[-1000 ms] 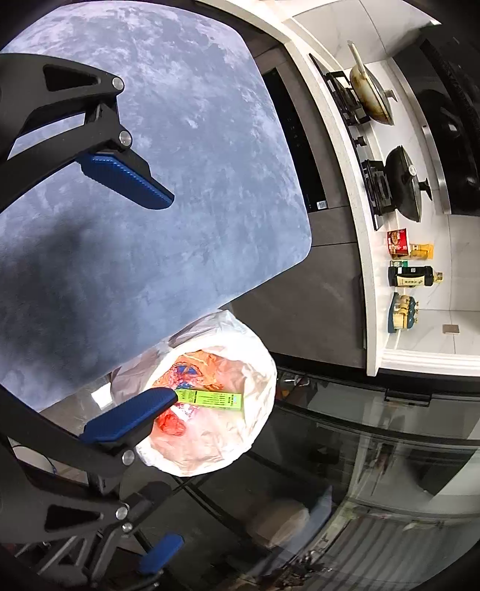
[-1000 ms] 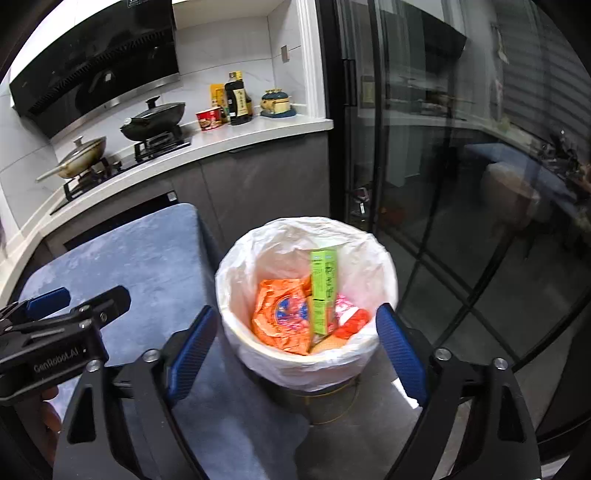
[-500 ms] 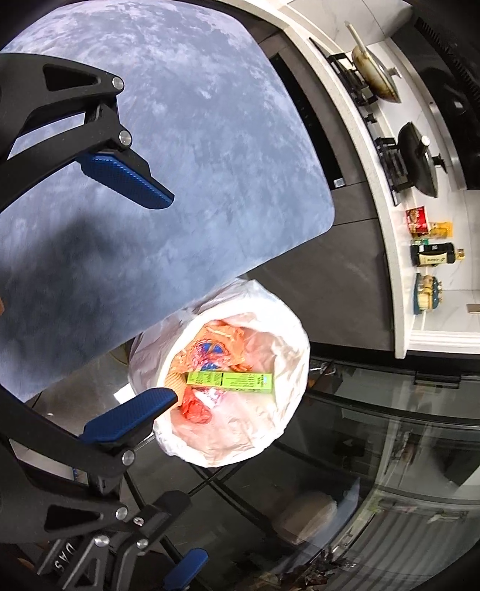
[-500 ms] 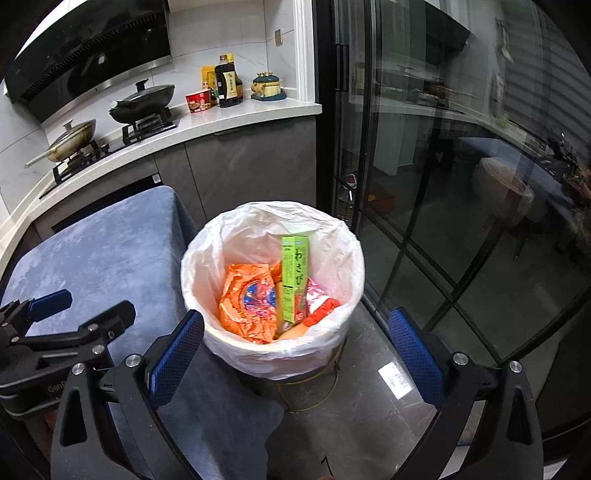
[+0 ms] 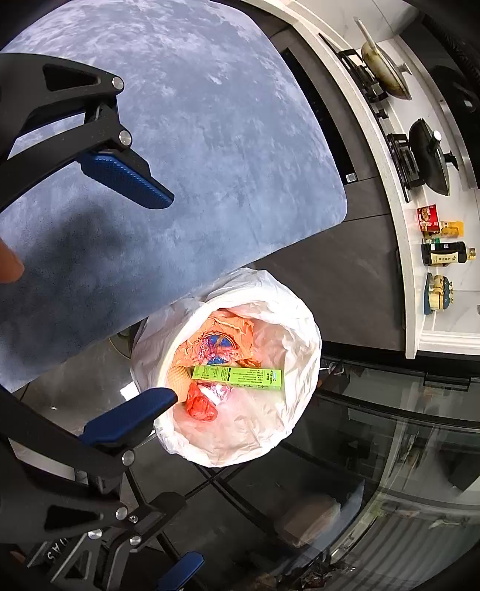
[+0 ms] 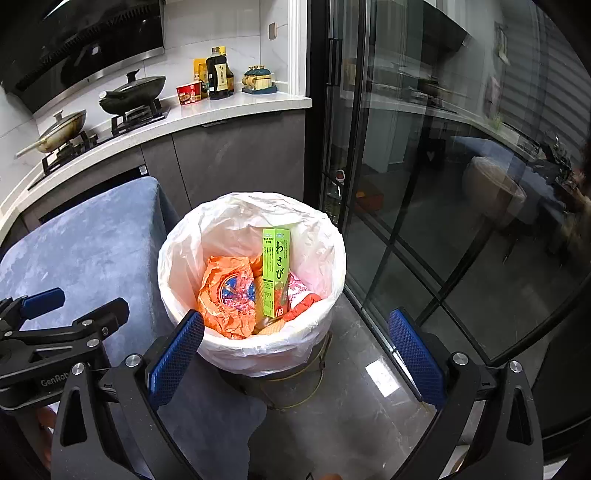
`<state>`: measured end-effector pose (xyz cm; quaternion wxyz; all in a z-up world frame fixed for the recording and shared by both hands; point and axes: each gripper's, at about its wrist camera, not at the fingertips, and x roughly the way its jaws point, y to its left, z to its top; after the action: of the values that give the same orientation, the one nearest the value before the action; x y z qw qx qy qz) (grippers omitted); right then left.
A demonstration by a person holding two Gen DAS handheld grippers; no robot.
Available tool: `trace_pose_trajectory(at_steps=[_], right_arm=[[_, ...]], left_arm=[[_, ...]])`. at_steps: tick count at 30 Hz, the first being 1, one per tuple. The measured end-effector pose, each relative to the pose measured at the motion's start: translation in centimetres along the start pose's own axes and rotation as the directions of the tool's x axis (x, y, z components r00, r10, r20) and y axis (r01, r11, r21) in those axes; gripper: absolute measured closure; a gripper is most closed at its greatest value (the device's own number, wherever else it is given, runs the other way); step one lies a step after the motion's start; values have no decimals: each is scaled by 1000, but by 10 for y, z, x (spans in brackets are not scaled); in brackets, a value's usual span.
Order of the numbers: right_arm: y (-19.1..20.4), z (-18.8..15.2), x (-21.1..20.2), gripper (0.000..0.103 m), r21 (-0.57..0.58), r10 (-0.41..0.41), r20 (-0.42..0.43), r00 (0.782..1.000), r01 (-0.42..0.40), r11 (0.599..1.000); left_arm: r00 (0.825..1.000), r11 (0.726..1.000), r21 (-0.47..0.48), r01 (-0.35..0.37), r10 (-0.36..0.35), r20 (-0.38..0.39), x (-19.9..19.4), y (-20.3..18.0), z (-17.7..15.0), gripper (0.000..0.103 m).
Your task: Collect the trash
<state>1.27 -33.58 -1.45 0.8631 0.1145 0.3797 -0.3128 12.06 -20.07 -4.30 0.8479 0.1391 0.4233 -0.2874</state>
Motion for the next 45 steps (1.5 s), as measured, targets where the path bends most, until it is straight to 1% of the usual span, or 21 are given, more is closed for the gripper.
trace_pose_trajectory(at_steps=[3, 6, 18, 36, 42, 45], right_arm=[[1, 0, 0, 7, -12, -9, 1, 1000, 9, 1000], [1, 0, 0, 7, -18, -12, 1, 1000, 12, 1000], [-2, -3, 0, 7, -43, -33, -1, 999, 33, 999], [-10, -4, 6, 7, -36, -48, -8, 999, 48, 998], [-12, -5, 8, 7, -28, -51, -8, 999, 50, 998], [-12, -6, 10, 7, -24, -52, -11, 999, 51, 998]], left_arm=[[1000, 1000, -3, 6, -6, -7, 1, 0, -1, 10], [1000, 1000, -5, -1, 1, 3, 1, -1, -2, 10], [998, 999, 1, -53, 53, 30, 0, -2, -3, 10], [998, 998, 23, -62, 61, 16, 5, -9, -5, 10], [999, 999, 18, -48, 48, 9, 6, -8, -6, 10], [998, 997, 24, -69, 69, 1, 8, -10, -7, 10]])
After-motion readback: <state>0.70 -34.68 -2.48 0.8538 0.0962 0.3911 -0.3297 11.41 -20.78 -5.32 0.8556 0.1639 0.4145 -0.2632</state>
